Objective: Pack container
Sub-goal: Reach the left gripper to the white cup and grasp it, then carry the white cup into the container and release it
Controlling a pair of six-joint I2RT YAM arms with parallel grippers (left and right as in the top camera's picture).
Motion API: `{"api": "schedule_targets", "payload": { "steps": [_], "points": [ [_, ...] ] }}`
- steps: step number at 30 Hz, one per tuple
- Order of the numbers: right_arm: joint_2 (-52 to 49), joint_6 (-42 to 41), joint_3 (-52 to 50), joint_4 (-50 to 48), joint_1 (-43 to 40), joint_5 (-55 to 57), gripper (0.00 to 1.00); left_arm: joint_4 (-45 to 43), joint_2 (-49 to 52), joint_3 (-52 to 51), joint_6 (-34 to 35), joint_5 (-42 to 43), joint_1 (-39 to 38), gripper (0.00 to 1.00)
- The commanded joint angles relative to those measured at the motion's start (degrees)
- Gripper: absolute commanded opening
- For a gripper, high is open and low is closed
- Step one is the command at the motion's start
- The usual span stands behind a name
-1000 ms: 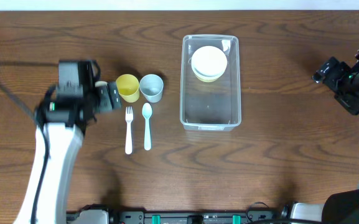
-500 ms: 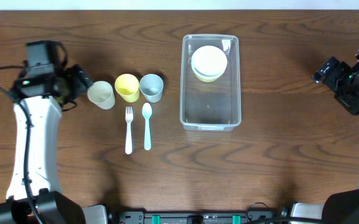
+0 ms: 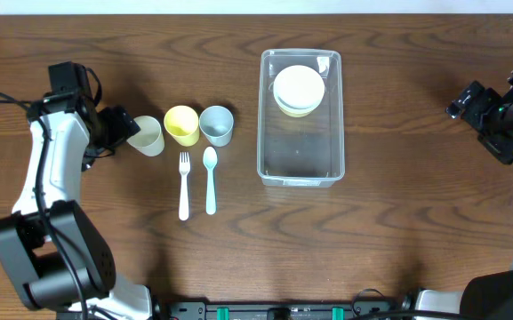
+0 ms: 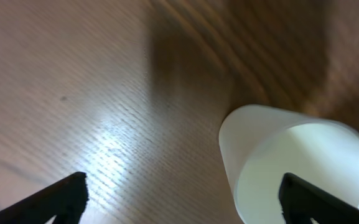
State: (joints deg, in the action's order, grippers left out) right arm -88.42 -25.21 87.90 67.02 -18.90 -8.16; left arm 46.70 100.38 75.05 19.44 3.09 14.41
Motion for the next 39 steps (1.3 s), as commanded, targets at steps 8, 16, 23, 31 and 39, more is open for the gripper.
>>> {"api": "schedule_targets", "payload": {
  "steps": [8,16,23,31,39],
  "points": [
    [0.13,-0.02,-0.04,0.07,-0.22,-0.22,0.99,-0.35,6.16,0.94,-5.75,4.22,-0.35,0.63],
    [0.13,-0.02,-0.04,0.07,-0.22,-0.22,0.99,-1.92,3.41,1.36,-6.36,4.15,-0.42,0.06],
    [0.13,-0.02,-0.04,0.07,-0.22,-0.22,0.99,5.33,-9.25,5.29,-6.47,3.85,-2.25,0.06],
    [0.13,-0.02,-0.04,0.07,-0.22,-0.22,0.99,8.22,-21.68,7.98,-15.52,8.83,-25.29,0.06],
    [0.13,-0.02,-0.04,0.07,-0.22,-0.22,0.99,-4.13,-12.11,7.98,-16.0,1.77,-47.06,0.06]
  ]
}}
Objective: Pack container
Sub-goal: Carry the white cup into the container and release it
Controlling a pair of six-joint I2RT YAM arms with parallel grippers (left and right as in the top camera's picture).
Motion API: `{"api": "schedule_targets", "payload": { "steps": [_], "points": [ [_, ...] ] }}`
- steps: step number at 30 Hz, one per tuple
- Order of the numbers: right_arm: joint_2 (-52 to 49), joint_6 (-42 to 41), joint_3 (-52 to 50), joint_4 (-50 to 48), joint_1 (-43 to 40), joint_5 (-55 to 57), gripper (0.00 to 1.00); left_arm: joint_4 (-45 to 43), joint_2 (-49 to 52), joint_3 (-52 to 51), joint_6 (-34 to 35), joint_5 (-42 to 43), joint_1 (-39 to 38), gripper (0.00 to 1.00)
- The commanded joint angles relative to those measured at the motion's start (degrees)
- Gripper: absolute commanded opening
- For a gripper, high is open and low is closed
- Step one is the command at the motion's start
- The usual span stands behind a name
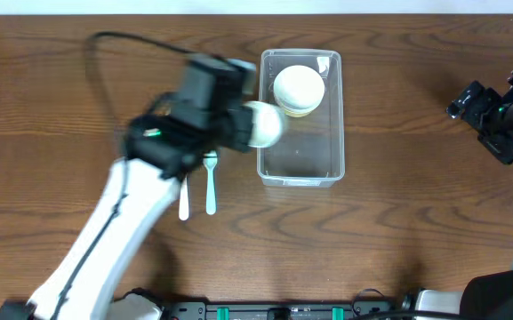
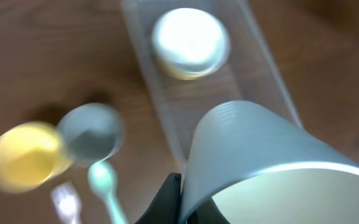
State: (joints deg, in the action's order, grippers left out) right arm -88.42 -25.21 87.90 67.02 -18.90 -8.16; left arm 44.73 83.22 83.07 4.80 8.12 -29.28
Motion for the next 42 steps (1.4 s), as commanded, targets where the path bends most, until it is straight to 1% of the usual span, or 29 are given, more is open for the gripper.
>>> {"api": "schedule_targets", "payload": {
  "steps": [1,3,6,8,14,21,26,39,41,42],
  "points": [
    [0.13,-0.02,-0.04,0.07,-0.22,-0.22,0.99,-3.58,6.97,-0.04,-1.38,-3.45,-4.39,0.06],
    [0.13,-0.02,-0.04,0.07,-0.22,-0.22,0.99,-6.03,11.3,-0.02,-1.33,-5.62,-5.53,0.06],
    [0.13,-0.02,-0.04,0.07,-0.22,-0.2,0.99,-8.46,18.38,0.83,0.76,-5.81,-4.98,0.06],
    [0.13,-0.02,-0.04,0.07,-0.22,-0.22,0.99,-8.55,21.27,1.97,1.49,-5.77,-4.48,0.06],
    [0.13,-0.02,-0.04,0.07,-0.22,-0.22,0.99,-6.32,27.41,8.24,0.76,-5.81,-3.91,0.06],
    [0.13,-0.02,-0.04,0.07,-0.22,-0.2,0.99,-2.19,30.36,14.29,0.2,-5.79,-1.92,0.06],
    [0.13,-0.02,-0.04,0.07,-0.22,-0.22,0.99,-0.61,32.09,14.4,0.17,-4.52,-0.28,0.06],
    [0.13,-0.02,-0.04,0.07,-0.22,-0.22,0.99,-0.24,36.65,14.4,0.2,-4.07,-0.31,0.06],
    [0.13,-0.02,-0.04,0.07,-0.22,-0.22,0.99,-0.28,36.83,14.4,0.2,-4.09,-0.31,0.08],
    [0.13,-0.02,-0.04,0.07,-0.22,-0.22,0.99,-0.44,36.81,14.4,0.2,-4.09,-0.31,0.11]
  ]
}}
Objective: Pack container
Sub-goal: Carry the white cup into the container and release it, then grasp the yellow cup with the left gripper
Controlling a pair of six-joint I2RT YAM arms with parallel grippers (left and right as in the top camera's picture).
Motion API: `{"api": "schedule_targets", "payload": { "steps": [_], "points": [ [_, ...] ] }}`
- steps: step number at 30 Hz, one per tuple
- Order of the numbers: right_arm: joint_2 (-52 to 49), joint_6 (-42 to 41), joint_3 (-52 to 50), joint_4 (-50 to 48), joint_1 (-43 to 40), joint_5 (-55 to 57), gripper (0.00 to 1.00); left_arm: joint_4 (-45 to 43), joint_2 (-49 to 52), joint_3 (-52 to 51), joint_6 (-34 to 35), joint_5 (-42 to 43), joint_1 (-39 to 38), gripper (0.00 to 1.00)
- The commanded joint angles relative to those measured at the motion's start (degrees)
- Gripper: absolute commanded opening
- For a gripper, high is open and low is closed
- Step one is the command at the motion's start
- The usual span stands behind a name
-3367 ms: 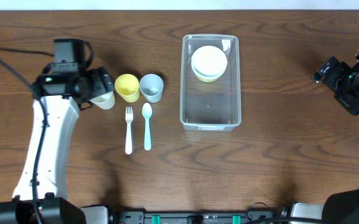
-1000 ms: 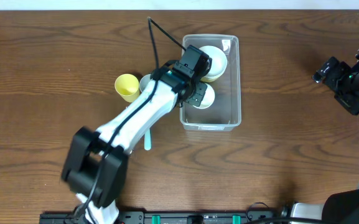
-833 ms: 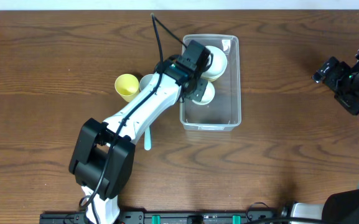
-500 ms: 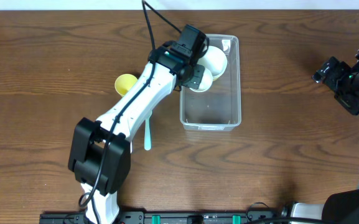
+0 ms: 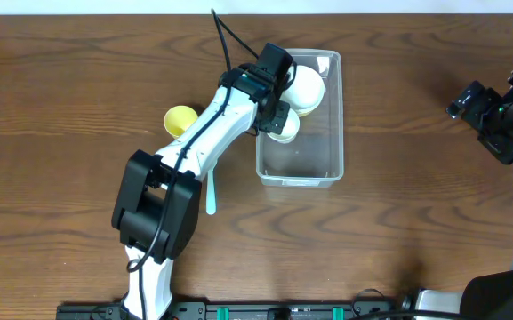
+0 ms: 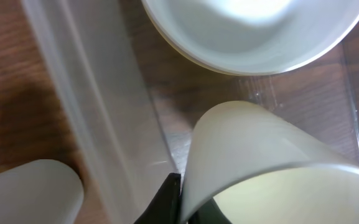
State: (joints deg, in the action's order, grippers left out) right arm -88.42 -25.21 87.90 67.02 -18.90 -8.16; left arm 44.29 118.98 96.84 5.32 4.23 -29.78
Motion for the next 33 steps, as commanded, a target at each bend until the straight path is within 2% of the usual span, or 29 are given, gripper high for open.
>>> {"api": "schedule_targets", "payload": {
  "steps": [1,3,4,10,14,16,19,21,25,28,33],
  "points": [
    [0.13,-0.02,-0.04,0.07,-0.22,-0.2,0.99,-0.02,0.83,0.79,-0.33,-0.2,0.2,0.17],
    [0.13,-0.02,-0.04,0.07,-0.22,-0.22,0.99,0.24,0.59,1.49,-0.09,-0.17,0.2,0.47],
    [0.13,-0.02,-0.04,0.07,-0.22,-0.22,0.99,0.24,0.44,1.77,0.24,-0.17,0.2,0.52],
    [0.13,-0.02,-0.04,0.07,-0.22,-0.22,0.99,1.9,-1.2,6.23,2.49,-0.13,0.02,0.57],
    [0.13,-0.02,-0.04,0.07,-0.22,-0.2,0.99,7.08,-2.71,11.91,2.47,-0.17,-0.83,0.58],
    [0.13,-0.02,-0.04,0.07,-0.22,-0.22,0.99,10.84,-3.67,14.84,2.45,-0.44,-1.05,0.63],
    [0.13,-0.02,-0.04,0.07,-0.22,-0.22,0.99,17.05,-5.7,17.42,2.45,-4.87,-0.7,0.72],
    [0.13,-0.02,-0.04,0.07,-0.22,-0.22,0.99,20.79,-6.84,17.4,2.45,-9.01,0.35,0.73],
    [0.13,-0.02,-0.04,0.07,-0.22,-0.22,0.99,27.74,-6.82,16.94,2.54,-12.66,5.53,0.75],
    [0.13,-0.02,-0.04,0.07,-0.22,-0.22,0.99,28.76,-6.64,14.62,6.16,-12.37,11.98,0.76],
    [0.13,-0.02,-0.04,0.07,-0.22,-0.22,0.99,23.63,-6.47,7.39,7.19,-1.9,23.37,0.76]
  ]
}}
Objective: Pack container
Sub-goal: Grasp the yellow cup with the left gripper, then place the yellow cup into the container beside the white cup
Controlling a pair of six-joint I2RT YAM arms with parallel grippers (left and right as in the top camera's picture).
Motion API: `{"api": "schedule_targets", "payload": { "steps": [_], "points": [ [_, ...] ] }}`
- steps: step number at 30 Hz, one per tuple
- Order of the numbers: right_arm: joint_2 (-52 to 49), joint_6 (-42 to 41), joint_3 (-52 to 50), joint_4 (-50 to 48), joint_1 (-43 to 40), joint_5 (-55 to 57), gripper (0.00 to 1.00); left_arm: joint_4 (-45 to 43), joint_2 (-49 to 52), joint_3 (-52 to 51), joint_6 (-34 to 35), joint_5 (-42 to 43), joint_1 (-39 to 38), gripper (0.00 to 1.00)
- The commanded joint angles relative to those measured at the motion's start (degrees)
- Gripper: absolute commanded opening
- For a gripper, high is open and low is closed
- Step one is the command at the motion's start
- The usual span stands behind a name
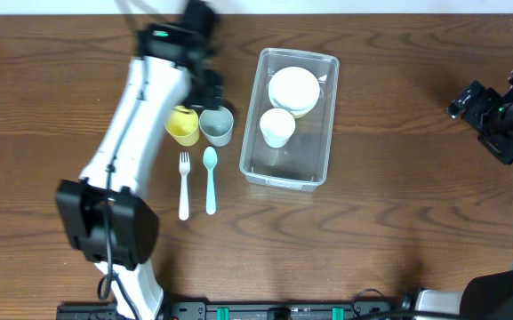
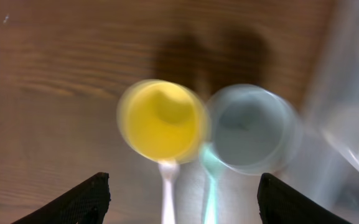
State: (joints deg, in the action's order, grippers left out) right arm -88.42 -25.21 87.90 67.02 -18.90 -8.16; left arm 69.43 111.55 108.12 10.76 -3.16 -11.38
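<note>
The clear container (image 1: pixel 332 124) lies a little askew at centre right and holds stacked pale bowls (image 1: pixel 293 89) and a white cup (image 1: pixel 278 127) standing upright. Left of it stand a yellow cup (image 1: pixel 182 126) (image 2: pixel 162 119) and a blue-grey cup (image 1: pixel 216 124) (image 2: pixel 251 127). A white fork (image 1: pixel 184 185) and a teal spoon (image 1: pixel 210 180) lie in front of them. My left gripper (image 1: pixel 208 89) (image 2: pixel 182 205) hangs open and empty above the two cups. My right gripper (image 1: pixel 480 105) rests at the far right, its jaws not readable.
The left arm reaches from the near left edge across the table's left half to the cups. The container's wall (image 2: pixel 353 118) shows blurred at the right of the left wrist view. Bare wood lies between the container and the right arm.
My left gripper was shut on the white cup inside the container; it has let go. The cup stands in the container, and the open gripper is over the yellow and blue-grey cups. The container has turned slightly.
My left gripper was open around the white cup at the left end of the cup row. Then it held that cup beside the container's left wall, then inside next to the bowls. Now the cup stands there and the gripper is back over the two other cups.
</note>
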Motion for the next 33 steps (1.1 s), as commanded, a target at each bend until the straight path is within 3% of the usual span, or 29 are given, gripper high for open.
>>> {"api": "schedule_targets", "payload": {
  "steps": [1,8,11,14,17,20,28,33],
  "points": [
    [0.13,-0.02,-0.04,0.07,-0.22,-0.22,0.99,-2.93,1.07,-5.49,1.73,7.08,6.47,0.76],
    [0.13,-0.02,-0.04,0.07,-0.22,-0.22,0.99,-11.74,3.39,-15.47,0.2,12.96,10.84,0.76],
    [0.13,-0.02,-0.04,0.07,-0.22,-0.22,0.99,-12.94,4.76,-16.94,0.24,12.85,10.82,0.67],
    [0.13,-0.02,-0.04,0.07,-0.22,-0.22,0.99,-14.95,5.51,-18.08,0.26,12.57,10.84,0.51],
    [0.13,-0.02,-0.04,0.07,-0.22,-0.22,0.99,-15.96,6.01,-18.12,0.26,12.52,10.84,0.07],
    [0.13,-0.02,-0.04,0.07,-0.22,-0.22,0.99,-15.41,5.46,-17.27,0.52,11.47,10.84,0.06],
    [0.13,-0.02,-0.04,0.07,-0.22,-0.22,0.99,-4.17,-0.79,-6.54,-0.02,10.84,9.73,0.06],
    [0.13,-0.02,-0.04,0.07,-0.22,-0.22,0.99,1.03,-7.63,-1.31,-0.87,10.86,3.13,0.06]
  ]
}}
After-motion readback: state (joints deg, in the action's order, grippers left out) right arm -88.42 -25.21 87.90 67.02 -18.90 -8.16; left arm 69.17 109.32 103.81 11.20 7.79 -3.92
